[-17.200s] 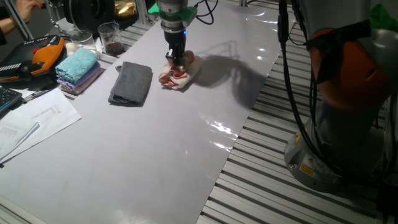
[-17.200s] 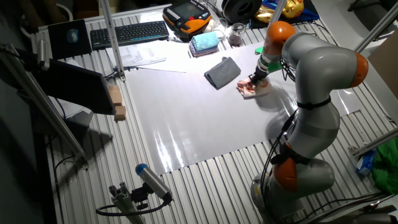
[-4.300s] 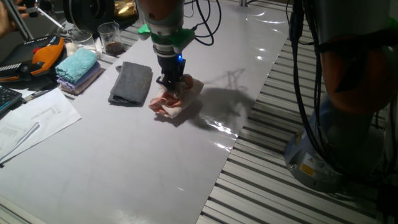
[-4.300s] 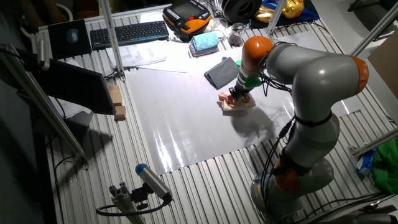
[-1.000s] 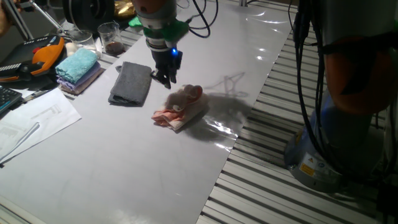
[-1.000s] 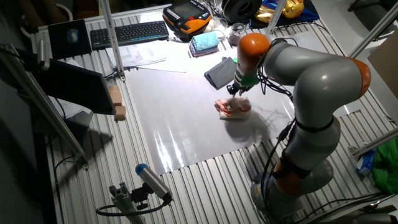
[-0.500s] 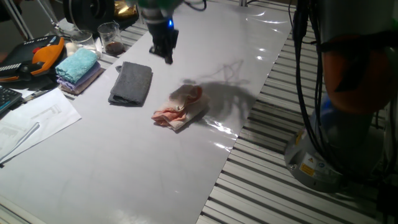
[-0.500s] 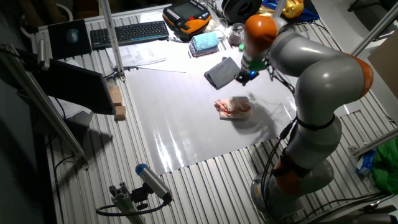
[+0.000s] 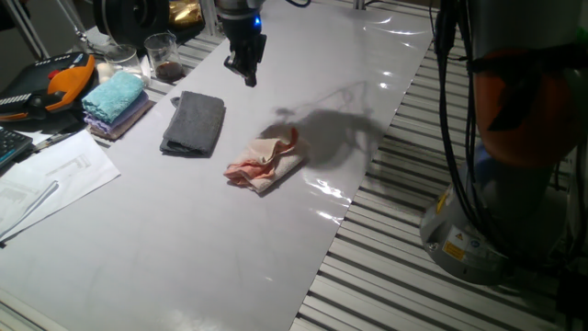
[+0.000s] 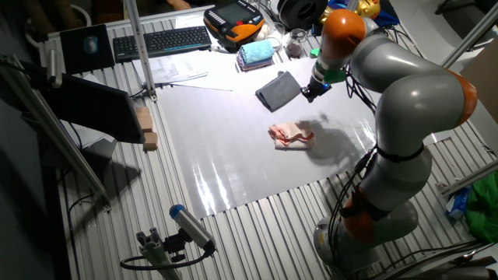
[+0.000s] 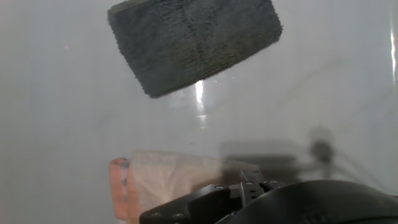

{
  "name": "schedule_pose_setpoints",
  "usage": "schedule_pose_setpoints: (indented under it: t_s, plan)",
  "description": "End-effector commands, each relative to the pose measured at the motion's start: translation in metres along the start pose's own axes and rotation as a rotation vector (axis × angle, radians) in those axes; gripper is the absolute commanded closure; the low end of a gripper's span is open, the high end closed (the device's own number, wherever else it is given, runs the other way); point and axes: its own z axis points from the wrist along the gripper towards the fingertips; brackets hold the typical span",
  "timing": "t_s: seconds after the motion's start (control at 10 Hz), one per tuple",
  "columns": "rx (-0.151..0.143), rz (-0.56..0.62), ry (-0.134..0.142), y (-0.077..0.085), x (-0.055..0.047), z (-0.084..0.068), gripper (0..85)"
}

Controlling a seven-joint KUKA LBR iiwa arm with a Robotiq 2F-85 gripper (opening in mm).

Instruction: Clean the table with a cloth

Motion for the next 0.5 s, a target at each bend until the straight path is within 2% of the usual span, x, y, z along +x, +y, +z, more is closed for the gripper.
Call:
schedule_pose_setpoints:
  t_s: [0.0, 0.3, 0.4]
  plan:
    - [-0.008, -0.002, -0.003, 0.0026, 0.0008, -0.0001, 85.0]
    - [0.025, -0.023, -0.001, 0.0076, 0.0015, -0.0018, 85.0]
    - [0.025, -0.032, 0.005, 0.0101, 0.0023, -0.0017, 85.0]
